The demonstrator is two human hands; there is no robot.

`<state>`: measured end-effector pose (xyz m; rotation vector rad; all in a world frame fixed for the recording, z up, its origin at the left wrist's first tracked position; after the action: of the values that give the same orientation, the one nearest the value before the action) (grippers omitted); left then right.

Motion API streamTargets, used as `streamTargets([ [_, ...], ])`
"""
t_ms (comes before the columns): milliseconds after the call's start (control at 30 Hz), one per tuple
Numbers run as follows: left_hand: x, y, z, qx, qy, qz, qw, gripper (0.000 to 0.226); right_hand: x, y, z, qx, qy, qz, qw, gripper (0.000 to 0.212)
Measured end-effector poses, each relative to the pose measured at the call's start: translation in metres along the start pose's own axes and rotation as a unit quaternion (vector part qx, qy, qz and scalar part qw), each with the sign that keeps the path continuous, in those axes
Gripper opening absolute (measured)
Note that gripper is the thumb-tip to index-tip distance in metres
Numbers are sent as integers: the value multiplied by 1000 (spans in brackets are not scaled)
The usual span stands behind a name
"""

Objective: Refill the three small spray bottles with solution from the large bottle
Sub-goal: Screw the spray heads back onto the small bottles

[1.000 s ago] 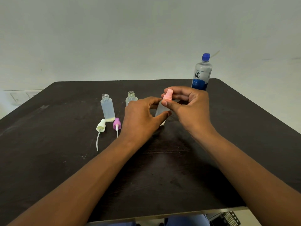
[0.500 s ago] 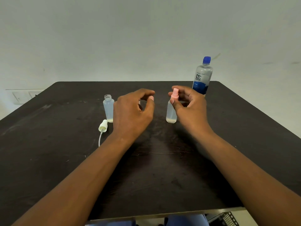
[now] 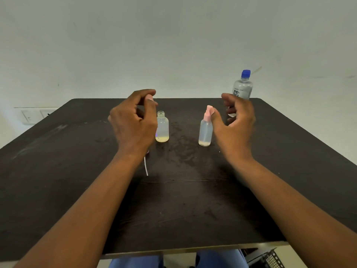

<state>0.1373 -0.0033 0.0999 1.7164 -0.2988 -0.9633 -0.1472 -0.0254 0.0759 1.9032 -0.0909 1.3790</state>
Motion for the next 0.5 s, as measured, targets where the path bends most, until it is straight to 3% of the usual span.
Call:
streamTargets([
  [133,4,2,-6,-15,-1,-4,1000,24,42,-21,-1,-16,-20,-145,989,23],
  [200,6,3,-7,-15,4,-5,1000,25,63,-40,22,77,-41,-207,975,17],
  [333,9,4,-11,-18,13,-12,1000,25,57,-91,100,359,-172,-187,898,23],
  [400,11,6,-14,-20,20,-12,1000,24,51,-114,121,404,-225,-194,865,24],
  [500,14,7,-18,-30,19,-21,999,24,55,-129,132,407,-232,-209,858,20],
])
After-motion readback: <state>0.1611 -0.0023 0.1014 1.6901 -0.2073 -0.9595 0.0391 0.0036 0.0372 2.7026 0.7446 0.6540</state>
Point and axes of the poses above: each hand's wrist, its own y-axis towards the middle knuckle, its own z-axis out of the palm, x = y × z, the point moved 10 cm from there along y, towards the middle knuckle, and after that the axes turned 13 degrees about z, right-handed, at the moved point
